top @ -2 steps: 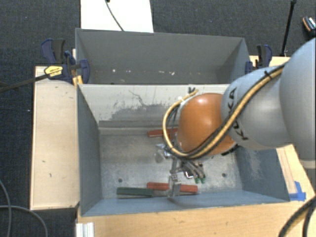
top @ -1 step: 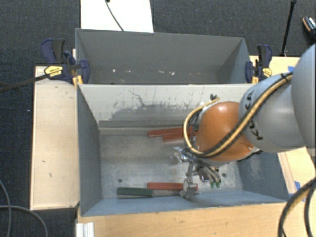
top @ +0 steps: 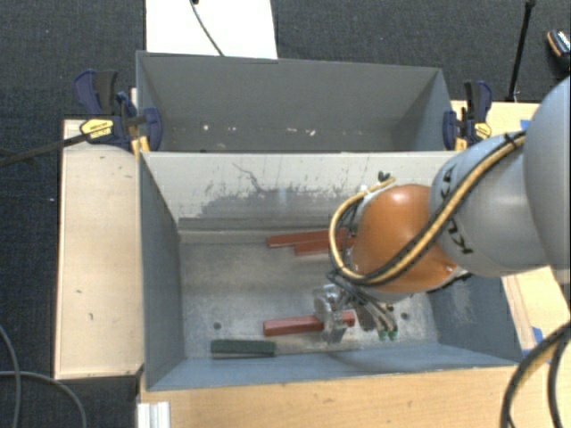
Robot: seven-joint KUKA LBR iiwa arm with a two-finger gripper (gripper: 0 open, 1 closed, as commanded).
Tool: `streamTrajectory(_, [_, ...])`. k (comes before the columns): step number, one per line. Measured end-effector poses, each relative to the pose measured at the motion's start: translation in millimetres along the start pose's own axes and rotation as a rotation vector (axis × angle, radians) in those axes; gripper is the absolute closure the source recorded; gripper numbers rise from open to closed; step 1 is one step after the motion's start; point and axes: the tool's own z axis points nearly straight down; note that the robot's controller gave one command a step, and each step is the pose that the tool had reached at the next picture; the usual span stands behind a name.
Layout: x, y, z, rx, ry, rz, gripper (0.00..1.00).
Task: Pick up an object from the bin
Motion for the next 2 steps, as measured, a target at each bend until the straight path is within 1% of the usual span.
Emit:
streamTrajectory(1, [-36.9, -25.8, -99.3, 0.003, -0.009, 0.008, 1.0])
streamTrajectory(2, [-66.5, -33.8, -198.2, 0.002, -0.01, 0.018, 1.0])
